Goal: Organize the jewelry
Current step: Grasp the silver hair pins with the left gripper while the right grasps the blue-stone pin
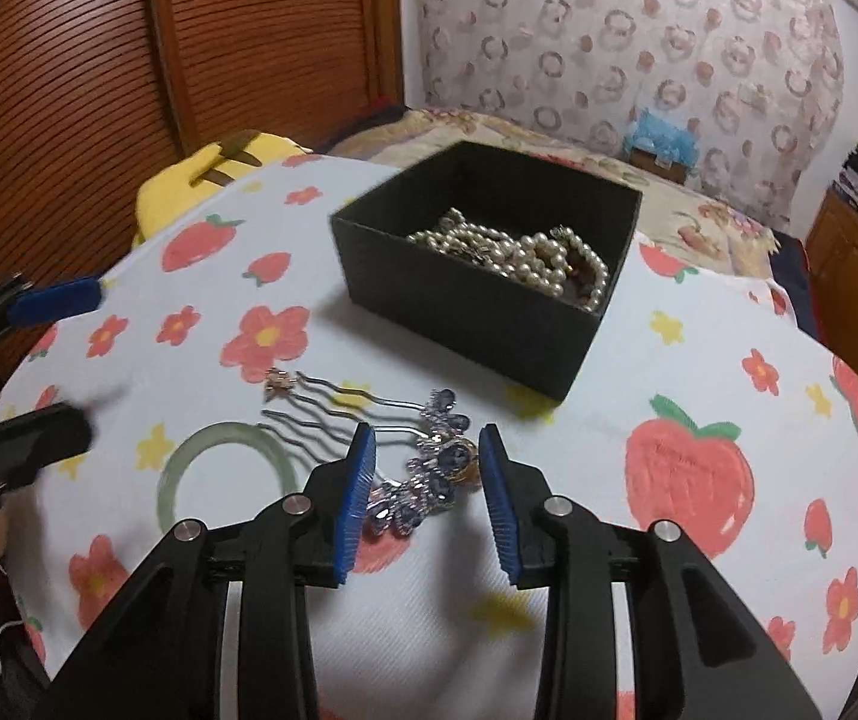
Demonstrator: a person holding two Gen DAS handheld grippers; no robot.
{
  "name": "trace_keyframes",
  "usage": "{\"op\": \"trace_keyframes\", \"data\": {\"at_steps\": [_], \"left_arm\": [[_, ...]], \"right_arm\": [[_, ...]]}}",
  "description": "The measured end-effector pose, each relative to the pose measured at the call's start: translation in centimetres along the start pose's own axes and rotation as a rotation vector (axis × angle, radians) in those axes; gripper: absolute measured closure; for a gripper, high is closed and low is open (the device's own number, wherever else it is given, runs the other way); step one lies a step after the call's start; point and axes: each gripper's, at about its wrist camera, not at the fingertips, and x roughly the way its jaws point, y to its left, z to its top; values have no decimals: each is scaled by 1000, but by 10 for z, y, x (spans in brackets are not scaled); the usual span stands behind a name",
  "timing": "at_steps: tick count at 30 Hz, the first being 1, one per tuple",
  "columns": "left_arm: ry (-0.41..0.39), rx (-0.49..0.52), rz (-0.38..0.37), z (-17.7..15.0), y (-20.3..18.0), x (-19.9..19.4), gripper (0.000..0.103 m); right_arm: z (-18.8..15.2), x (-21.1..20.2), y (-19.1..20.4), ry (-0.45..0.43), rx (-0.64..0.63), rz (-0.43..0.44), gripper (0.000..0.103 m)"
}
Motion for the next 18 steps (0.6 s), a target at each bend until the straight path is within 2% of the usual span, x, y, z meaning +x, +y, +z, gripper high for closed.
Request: {"op": "trace_keyframes", "data": {"at_steps": [10, 13, 14, 18], "left_arm": [[0, -12, 7, -5, 6, -3, 15], [8, -16, 6, -7, 8, -1, 15], [12, -15, 7, -7, 8, -1, 15], [10, -17, 8, -9, 9, -2, 15]], "right_arm": [[12, 18, 1, 36, -14, -4, 65], [16, 20, 1, 43, -21, 5, 69], [17, 20, 0, 43, -24, 6, 76], [16, 14, -3, 43, -21, 26, 79]]}}
